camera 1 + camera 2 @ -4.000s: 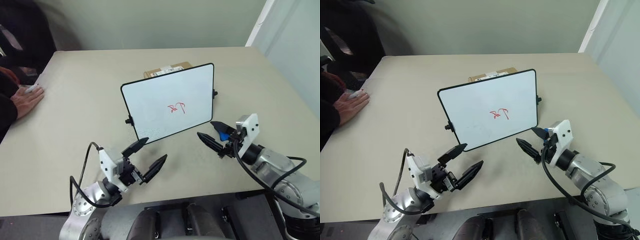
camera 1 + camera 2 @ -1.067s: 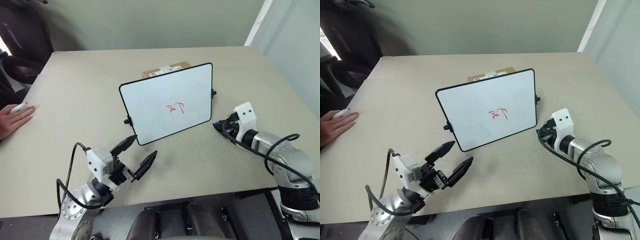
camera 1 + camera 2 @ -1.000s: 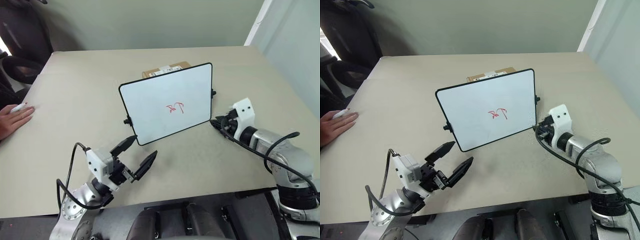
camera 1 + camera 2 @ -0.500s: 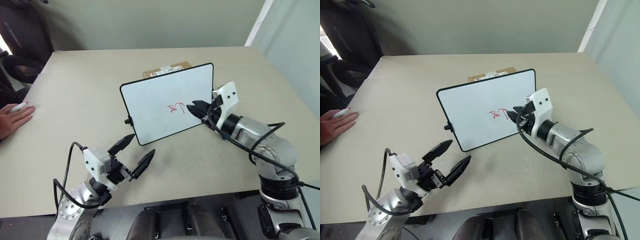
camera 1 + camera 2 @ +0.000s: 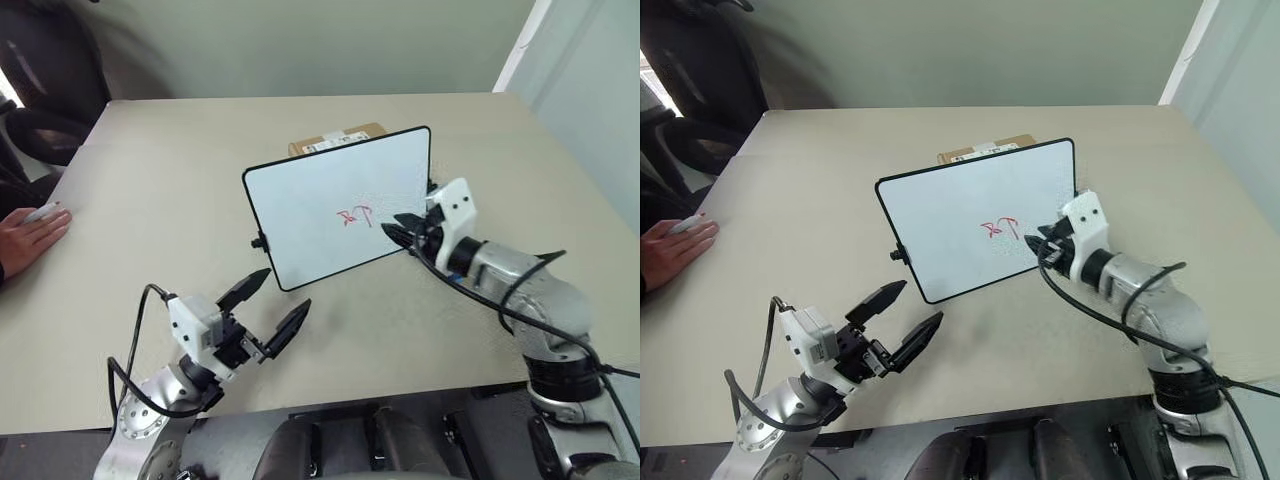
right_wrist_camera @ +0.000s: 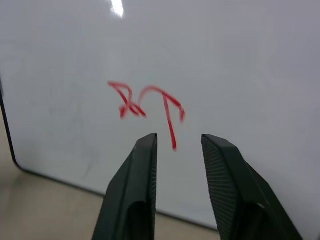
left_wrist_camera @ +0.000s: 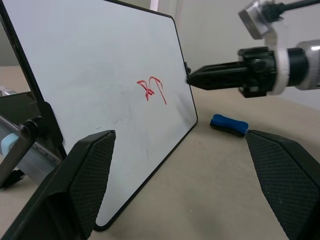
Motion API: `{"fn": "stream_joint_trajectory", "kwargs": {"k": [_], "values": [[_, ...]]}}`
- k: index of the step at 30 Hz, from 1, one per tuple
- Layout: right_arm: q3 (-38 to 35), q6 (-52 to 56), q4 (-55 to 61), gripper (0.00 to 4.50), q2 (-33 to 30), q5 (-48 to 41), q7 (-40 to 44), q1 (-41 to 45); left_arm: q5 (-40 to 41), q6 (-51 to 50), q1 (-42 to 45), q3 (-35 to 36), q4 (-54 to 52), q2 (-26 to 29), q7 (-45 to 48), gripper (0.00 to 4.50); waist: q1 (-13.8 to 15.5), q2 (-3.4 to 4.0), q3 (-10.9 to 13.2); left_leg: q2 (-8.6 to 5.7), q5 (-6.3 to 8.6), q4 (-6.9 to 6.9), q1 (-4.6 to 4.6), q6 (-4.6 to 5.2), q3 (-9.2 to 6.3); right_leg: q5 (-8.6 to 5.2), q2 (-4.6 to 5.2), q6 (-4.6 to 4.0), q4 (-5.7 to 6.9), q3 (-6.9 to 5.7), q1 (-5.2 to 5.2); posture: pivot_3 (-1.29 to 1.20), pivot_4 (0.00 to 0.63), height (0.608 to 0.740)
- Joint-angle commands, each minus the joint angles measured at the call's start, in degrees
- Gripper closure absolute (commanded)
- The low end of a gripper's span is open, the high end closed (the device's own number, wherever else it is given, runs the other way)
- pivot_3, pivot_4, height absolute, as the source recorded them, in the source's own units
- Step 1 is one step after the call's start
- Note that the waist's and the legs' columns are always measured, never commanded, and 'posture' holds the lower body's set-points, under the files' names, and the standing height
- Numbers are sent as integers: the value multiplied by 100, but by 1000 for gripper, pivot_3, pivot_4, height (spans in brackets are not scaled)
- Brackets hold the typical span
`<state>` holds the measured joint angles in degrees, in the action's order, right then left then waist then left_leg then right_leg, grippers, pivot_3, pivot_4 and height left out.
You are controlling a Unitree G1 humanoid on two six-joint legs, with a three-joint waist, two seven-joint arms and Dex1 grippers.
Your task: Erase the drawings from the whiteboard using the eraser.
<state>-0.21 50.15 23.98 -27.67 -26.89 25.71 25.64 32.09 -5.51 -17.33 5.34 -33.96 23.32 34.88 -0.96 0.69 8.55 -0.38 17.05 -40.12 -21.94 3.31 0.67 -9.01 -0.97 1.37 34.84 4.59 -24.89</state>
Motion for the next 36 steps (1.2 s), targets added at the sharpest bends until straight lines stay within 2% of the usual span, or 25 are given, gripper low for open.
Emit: {"fn": "stream_joint_trajectory", "kwargs": {"k": [1,6,14,20,24,29,36], "values": [[-415,345,604,1834,-281,-319,91,-90,-16,38,-52,-127,-279,-36,24,0,-9,0,0,0,0,1,-1,-1,3,-1,0,1,1,1,4,0,150,740],[-631,598,398,20,-640,-363,139,-339,-51,68,-52,-208,-248,-63,-5,0,-21,-2,-1,2,-3,1,3,-5,2,-1,-1,1,8,1,4,0,150,740],[-489,1104,-1008,20,-800,103,-191,116,-56,70,0,-224,-192,-70,17,0,-28,-1,-1,2,0,1,7,0,2,16,0,2,9,4,-2,0,150,740],[-304,1262,-1629,20,-848,356,-173,441,-45,64,-13,-197,-217,-70,3,0,-26,-1,-1,3,-1,5,6,-1,2,16,-2,0,12,4,-4,0,150,740],[-40,1337,-1709,20,-908,487,-91,415,-53,74,-48,-200,-257,-70,-4,0,-22,-1,-1,2,-1,4,5,-1,2,12,-1,2,8,3,-5,0,150,740],[51,1600,-1417,20,-1040,443,-13,238,-62,78,-81,-204,-290,-81,-32,0,-14,-1,-1,2,-1,4,3,-1,3,2,-1,1,9,3,-1,0,150,740],[133,1573,-1595,20,-1025,576,-46,212,-48,82,-103,-200,-306,-81,-23,0,-8,-1,-1,2,0,2,6,1,3,0,-1,2,8,3,-2,0,150,740]]}}
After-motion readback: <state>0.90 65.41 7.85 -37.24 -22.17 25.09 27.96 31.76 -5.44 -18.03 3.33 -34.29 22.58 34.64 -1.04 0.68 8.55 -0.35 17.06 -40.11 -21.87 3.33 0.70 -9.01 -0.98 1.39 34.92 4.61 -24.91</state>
